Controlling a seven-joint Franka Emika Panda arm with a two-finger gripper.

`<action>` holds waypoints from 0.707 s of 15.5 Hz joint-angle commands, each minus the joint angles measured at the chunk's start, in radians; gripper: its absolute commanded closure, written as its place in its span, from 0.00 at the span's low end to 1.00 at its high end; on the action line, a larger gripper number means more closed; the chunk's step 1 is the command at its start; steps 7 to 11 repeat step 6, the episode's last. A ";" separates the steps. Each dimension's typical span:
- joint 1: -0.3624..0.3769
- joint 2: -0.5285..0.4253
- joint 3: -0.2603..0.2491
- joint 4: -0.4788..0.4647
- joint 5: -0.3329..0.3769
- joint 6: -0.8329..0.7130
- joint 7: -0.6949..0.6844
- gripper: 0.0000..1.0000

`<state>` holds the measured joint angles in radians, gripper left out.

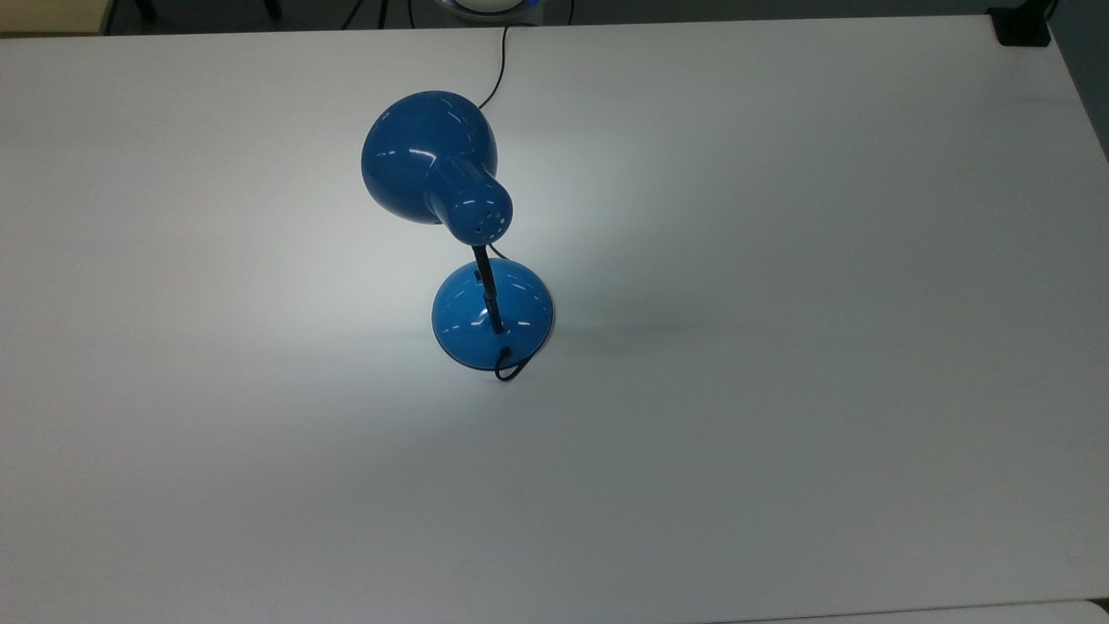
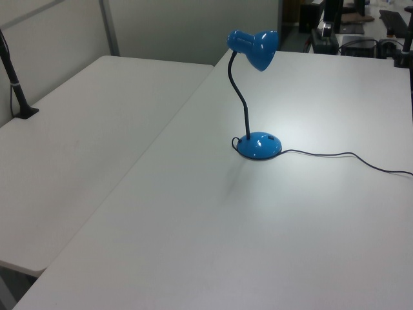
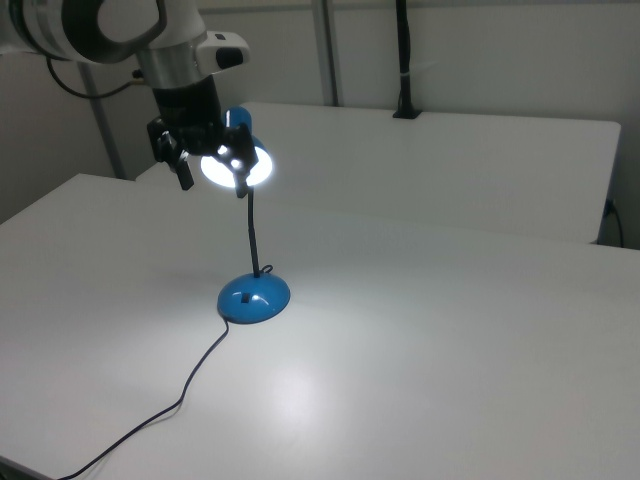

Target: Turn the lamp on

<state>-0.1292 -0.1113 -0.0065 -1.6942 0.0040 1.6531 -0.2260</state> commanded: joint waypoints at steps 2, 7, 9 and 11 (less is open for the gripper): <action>0.011 0.019 -0.009 0.011 0.008 0.068 0.033 0.00; 0.013 0.018 -0.004 0.013 0.007 0.059 0.037 0.00; 0.013 0.018 -0.004 0.013 0.007 0.059 0.037 0.00; 0.013 0.018 -0.004 0.013 0.007 0.059 0.037 0.00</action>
